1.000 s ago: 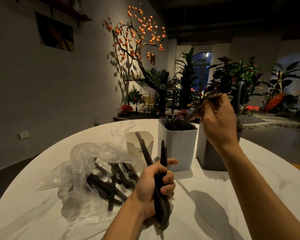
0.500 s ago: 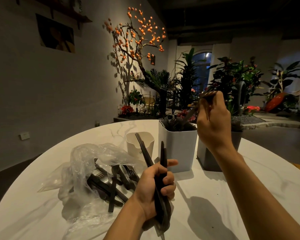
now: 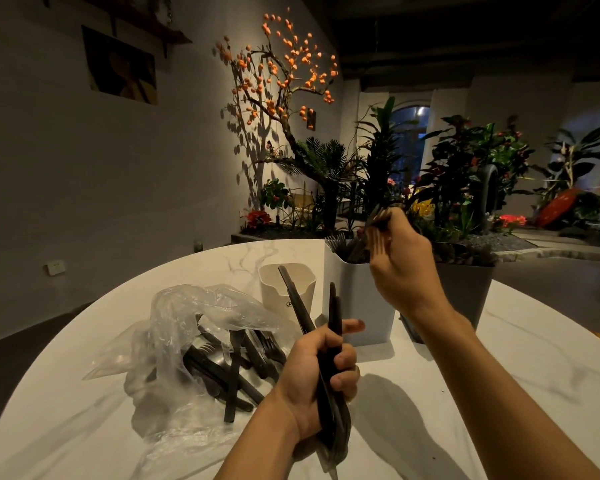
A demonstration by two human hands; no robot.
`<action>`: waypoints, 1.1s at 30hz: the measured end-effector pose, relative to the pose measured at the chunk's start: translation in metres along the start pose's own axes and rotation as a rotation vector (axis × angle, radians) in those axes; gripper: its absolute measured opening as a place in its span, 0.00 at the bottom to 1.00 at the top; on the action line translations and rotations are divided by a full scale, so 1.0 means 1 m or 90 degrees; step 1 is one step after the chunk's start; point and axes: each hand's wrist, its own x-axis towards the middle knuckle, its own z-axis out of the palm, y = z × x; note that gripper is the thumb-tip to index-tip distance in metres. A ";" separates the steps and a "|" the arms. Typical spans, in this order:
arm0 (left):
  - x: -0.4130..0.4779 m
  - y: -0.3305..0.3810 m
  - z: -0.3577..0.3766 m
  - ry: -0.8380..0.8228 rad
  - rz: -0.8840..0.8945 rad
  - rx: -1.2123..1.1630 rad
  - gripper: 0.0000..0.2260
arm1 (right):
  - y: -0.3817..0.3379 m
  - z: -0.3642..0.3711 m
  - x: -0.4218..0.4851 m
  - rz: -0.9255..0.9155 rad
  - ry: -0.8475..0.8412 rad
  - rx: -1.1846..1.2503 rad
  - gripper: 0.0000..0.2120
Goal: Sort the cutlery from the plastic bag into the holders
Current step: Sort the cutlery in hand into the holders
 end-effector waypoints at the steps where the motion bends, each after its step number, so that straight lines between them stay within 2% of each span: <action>1: 0.000 0.000 0.000 -0.001 -0.001 0.000 0.19 | 0.004 0.004 -0.001 0.005 -0.016 -0.038 0.05; 5: 0.000 0.000 0.000 -0.004 0.002 0.000 0.19 | 0.015 0.016 -0.007 0.028 -0.068 -0.190 0.05; 9: 0.000 0.000 0.000 -0.003 0.000 0.005 0.18 | 0.013 0.018 -0.009 -0.019 0.023 -0.157 0.20; 12: 0.000 0.000 -0.001 -0.004 0.000 0.002 0.19 | 0.009 0.017 -0.010 -0.104 0.037 -0.184 0.24; 14: 0.000 0.000 -0.002 -0.007 0.003 0.007 0.19 | 0.009 0.019 -0.011 -0.104 -0.045 -0.255 0.24; 16: -0.001 0.000 -0.001 -0.011 0.005 0.018 0.18 | 0.010 0.021 -0.014 -0.057 -0.182 -0.332 0.26; 18: -0.001 0.000 -0.001 -0.013 0.006 0.023 0.18 | 0.012 0.021 -0.015 -0.032 -0.244 -0.354 0.27; 19: -0.001 0.000 -0.001 -0.013 0.004 0.023 0.18 | 0.012 0.021 -0.015 -0.036 -0.231 -0.342 0.27; 21: -0.001 0.000 -0.002 -0.014 0.001 0.019 0.18 | 0.008 0.020 -0.014 -0.081 -0.137 -0.295 0.23; 23: -0.001 0.000 -0.002 -0.014 0.005 0.017 0.17 | 0.000 0.019 -0.013 -0.123 -0.057 -0.199 0.15; 24: -0.001 0.000 -0.001 -0.011 0.010 0.023 0.16 | -0.007 0.017 -0.012 -0.118 -0.059 -0.138 0.10; 25: -0.002 0.001 0.000 -0.010 0.015 0.031 0.14 | -0.014 0.015 -0.011 -0.093 -0.100 -0.084 0.09; 27: -0.002 0.001 0.001 -0.008 0.021 0.053 0.10 | -0.030 0.015 -0.010 -0.007 -0.261 -0.069 0.15; 29: -0.003 0.001 0.002 0.000 0.025 0.086 0.15 | -0.040 0.020 -0.014 0.080 -0.407 -0.121 0.20; 30: -0.002 0.000 0.002 0.003 0.030 0.107 0.15 | -0.042 0.024 -0.017 0.110 -0.453 -0.136 0.19; 33: -0.004 -0.002 0.003 0.000 0.052 0.151 0.13 | -0.038 0.030 -0.023 0.154 -0.470 -0.094 0.13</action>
